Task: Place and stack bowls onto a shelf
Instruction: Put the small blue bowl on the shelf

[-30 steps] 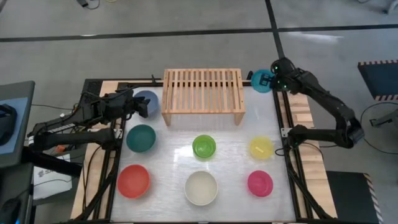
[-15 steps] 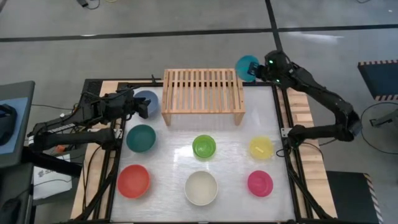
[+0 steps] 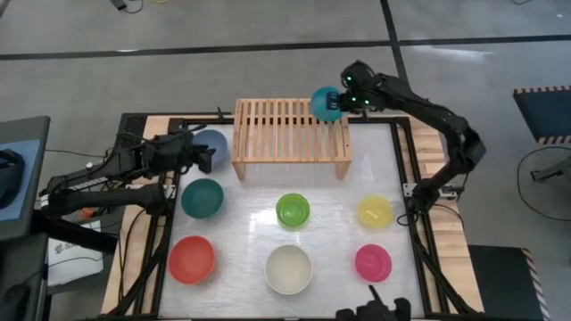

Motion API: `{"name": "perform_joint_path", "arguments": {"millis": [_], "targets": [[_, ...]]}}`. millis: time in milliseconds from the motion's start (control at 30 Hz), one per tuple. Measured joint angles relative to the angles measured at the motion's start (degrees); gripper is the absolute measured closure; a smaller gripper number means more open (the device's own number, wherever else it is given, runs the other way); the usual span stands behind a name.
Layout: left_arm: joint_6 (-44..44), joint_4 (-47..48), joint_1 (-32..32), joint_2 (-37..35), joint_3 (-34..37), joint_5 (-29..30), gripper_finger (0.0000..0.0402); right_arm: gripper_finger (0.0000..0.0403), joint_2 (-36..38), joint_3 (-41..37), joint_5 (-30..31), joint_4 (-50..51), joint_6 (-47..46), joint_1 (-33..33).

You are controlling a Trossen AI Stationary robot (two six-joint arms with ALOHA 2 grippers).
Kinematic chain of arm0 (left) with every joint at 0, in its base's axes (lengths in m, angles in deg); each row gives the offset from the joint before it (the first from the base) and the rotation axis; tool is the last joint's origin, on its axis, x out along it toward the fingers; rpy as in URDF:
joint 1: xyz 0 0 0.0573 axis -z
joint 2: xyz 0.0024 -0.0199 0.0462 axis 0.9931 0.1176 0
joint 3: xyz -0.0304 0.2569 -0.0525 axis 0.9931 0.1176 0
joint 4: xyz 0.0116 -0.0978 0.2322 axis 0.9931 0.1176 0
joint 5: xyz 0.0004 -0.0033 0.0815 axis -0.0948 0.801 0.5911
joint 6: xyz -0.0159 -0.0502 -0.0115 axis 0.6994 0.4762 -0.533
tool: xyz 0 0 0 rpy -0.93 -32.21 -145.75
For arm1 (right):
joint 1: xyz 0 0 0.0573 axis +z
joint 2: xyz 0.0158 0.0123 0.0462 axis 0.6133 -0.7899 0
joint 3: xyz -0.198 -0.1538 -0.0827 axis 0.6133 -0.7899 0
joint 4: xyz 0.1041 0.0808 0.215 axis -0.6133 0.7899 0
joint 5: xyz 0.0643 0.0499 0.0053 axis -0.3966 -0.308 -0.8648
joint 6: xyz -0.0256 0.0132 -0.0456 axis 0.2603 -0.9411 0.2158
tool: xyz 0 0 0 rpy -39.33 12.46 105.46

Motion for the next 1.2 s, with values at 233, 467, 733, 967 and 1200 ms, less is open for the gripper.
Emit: {"name": "perform_joint_path", "arguments": {"millis": [233, 467, 733, 967, 1200], "targets": [[3.3, 4.3, 0.0, 0.0, 0.0, -0.4, 0.0251, 0.0331, -2.2, 1.3, 0.0, 1.9, 1.3, 0.0], [3.4, 4.5, 0.0, 0.0, 0.0, -0.3, 0.0251, 0.026, -2.1, 1.3, 0.0, 1.7, 1.9, 0.0], [2.3, 4.5, 0.0, 0.0, 0.0, -0.3, 0.0251, 0.0217, 0.1, 1.2, 2.8, 1.5, 2.0, 0.5], [2.9, 4.5, 0.0, 0.0, 0.0, -0.6, 0.0251, 0.0225, 1.0, 1.2, 3.2, 1.4, 3.4, 0.5], [3.0, 3.3, 0.0, 0.0, 0.0, -0.6, 0.0251, 0.0272, -1.0, 1.0, 2.8, 2.1, 4.5, 0.3]]}}
